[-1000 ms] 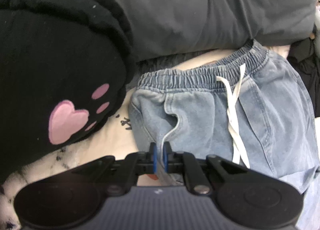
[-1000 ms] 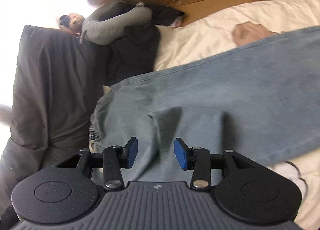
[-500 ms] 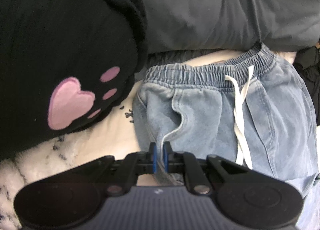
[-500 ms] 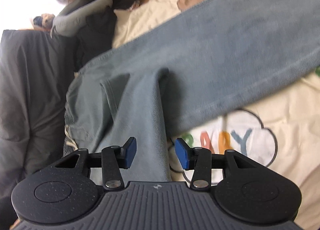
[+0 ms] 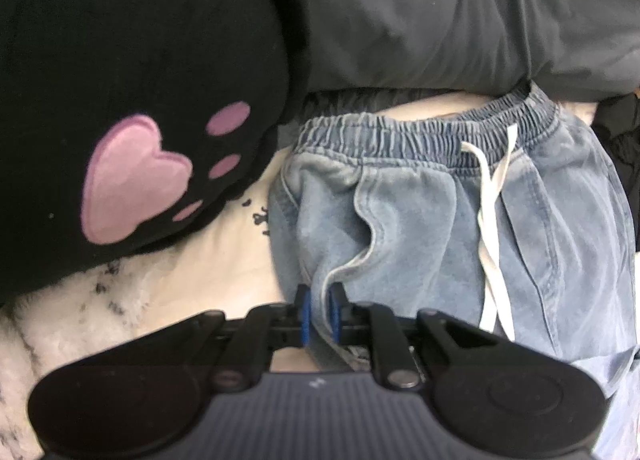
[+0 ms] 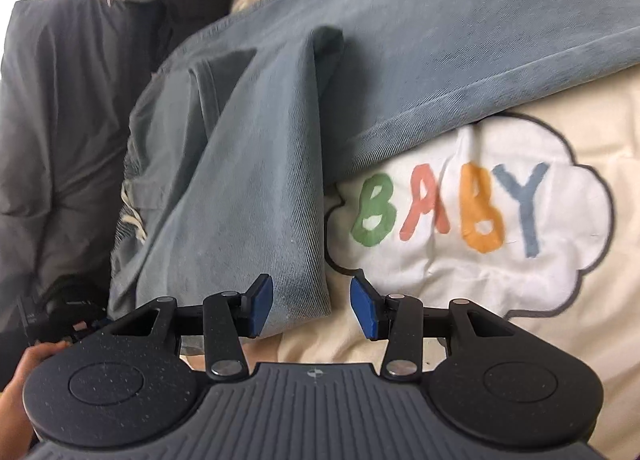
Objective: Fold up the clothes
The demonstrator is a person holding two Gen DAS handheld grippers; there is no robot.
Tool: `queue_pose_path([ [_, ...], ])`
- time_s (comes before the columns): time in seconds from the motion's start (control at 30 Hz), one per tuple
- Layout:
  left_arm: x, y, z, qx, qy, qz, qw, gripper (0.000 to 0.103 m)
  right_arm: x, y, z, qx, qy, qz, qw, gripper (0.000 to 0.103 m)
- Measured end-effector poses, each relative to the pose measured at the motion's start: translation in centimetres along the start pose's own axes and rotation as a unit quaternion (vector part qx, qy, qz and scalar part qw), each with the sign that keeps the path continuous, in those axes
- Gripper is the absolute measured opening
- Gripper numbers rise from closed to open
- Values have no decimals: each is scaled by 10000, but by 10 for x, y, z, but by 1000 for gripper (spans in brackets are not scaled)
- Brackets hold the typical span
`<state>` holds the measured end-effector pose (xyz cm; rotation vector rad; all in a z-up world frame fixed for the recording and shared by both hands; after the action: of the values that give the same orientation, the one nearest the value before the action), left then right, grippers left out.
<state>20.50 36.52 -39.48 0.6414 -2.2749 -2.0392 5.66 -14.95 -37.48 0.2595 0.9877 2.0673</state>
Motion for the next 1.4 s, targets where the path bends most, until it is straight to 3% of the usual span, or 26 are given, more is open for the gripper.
queue_pose_path([
  [0.17,2,-4,1,44,97,75,9999,18,6,-18,6,-103,167,179,9996,49],
  [0.23,4,-7,0,44,156,138,9998,29,7,-23,8,-118,207,280,9993,32],
  [0.27,6,-9,0,56,190,164,9997,33,6,-24,7,-92,192,368,9991,11],
  [0.33,10,-12,1,103,267,196,9994,33,3,-22,6,-56,178,496,9986,2],
  [0.5,14,-12,5,235,312,195,9990,23,-13,13,6,113,459,415,9980,1],
  [0.67,9,-8,3,185,73,205,9996,15,-23,56,-8,586,828,415,9940,0],
  [0.93,-4,-4,2,312,-27,148,9994,11,-33,127,-37,1327,1234,438,9825,0],
  [1.4,-20,10,-4,565,-100,41,9983,9,5,220,-88,1818,959,943,9741,0],
])
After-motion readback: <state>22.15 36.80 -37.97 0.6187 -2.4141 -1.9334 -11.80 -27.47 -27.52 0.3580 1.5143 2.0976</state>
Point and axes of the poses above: each gripper's, at about its wrist camera, not at the fingertips, and y roughly against the way its jaws point, z to its left, x to its underside, the point moved 8 cm from there along -y, roughly the way its jaws point, and after that the axes turned 3 degrees about -y, right-handed, at the moved point
